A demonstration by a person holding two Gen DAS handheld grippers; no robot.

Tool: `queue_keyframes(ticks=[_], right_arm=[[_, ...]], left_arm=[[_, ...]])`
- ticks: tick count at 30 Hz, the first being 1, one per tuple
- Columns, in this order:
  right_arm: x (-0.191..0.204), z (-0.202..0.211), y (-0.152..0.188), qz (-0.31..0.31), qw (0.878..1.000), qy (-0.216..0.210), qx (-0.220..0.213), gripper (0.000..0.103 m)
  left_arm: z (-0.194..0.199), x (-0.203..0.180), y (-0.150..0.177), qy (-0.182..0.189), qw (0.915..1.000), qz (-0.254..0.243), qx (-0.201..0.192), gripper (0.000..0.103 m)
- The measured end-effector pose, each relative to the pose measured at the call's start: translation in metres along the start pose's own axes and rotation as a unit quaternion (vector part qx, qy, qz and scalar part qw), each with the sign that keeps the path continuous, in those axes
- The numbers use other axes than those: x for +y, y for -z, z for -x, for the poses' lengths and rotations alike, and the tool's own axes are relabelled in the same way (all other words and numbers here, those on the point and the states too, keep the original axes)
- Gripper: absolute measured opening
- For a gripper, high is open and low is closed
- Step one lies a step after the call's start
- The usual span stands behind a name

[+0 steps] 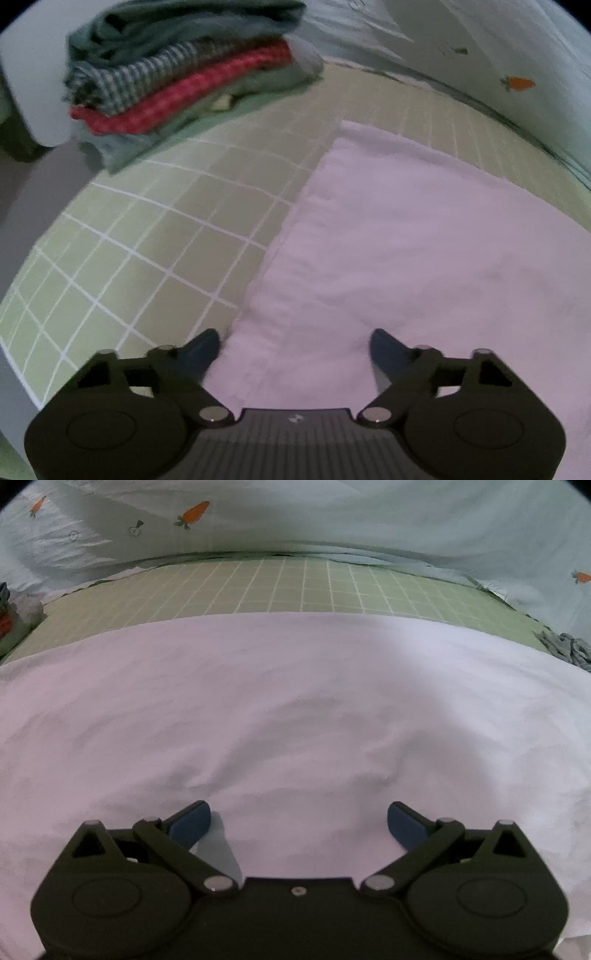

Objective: Fold clothes
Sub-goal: 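Pinch the shirt corner with the left gripper and lift it, then lay the shirt flat with the left gripper and open it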

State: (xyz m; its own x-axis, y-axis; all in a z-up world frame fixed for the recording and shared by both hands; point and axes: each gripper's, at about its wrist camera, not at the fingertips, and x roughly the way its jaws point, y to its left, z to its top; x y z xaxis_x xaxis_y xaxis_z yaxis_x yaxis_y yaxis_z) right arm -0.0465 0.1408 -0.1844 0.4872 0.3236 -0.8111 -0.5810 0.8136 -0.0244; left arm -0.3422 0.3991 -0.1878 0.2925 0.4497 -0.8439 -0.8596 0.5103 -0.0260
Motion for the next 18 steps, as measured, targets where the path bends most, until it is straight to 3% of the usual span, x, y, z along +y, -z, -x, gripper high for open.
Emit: queue_keyframes(ticks=[2, 3, 4, 7, 9, 13, 15, 18], right_arm=[[-0.002, 0.002, 0.0, -0.007, 1.0, 0.001, 0.001, 0.103], [-0.002, 0.003, 0.001, -0.01, 1.0, 0.001, -0.001, 0.103], [-0.003, 0.004, 0.001, -0.011, 1.0, 0.001, -0.003, 0.103], [-0.006, 0.006, 0.001, -0.014, 1.0, 0.001, -0.008, 0.103], [-0.01, 0.01, 0.003, -0.019, 1.0, 0.0, -0.017, 0.103], [-0.022, 0.023, 0.009, -0.04, 0.999, 0.007, -0.031, 0.103], [-0.03, 0.03, 0.012, -0.048, 0.998, 0.01, -0.039, 0.103], [-0.045, 0.043, 0.017, -0.054, 0.997, 0.012, -0.048, 0.103]], left_arm=[[0.005, 0.0, 0.0, 0.006, 0.9999, 0.01, -0.009, 0.055], [0.006, 0.002, -0.001, 0.017, 0.9996, 0.021, -0.01, 0.036], [0.006, 0.004, -0.003, 0.029, 0.9989, 0.034, -0.009, 0.024], [0.006, 0.0, -0.008, 0.04, 0.9975, 0.057, -0.005, 0.017], [0.015, -0.013, -0.012, 0.046, 0.9982, 0.035, -0.017, 0.017], [0.048, -0.053, -0.027, 0.097, 0.9939, -0.002, -0.051, 0.016], [0.067, -0.081, -0.034, 0.132, 0.9883, -0.037, -0.067, 0.016], [0.093, -0.131, -0.032, 0.192, 0.9732, -0.097, -0.08, 0.016]])
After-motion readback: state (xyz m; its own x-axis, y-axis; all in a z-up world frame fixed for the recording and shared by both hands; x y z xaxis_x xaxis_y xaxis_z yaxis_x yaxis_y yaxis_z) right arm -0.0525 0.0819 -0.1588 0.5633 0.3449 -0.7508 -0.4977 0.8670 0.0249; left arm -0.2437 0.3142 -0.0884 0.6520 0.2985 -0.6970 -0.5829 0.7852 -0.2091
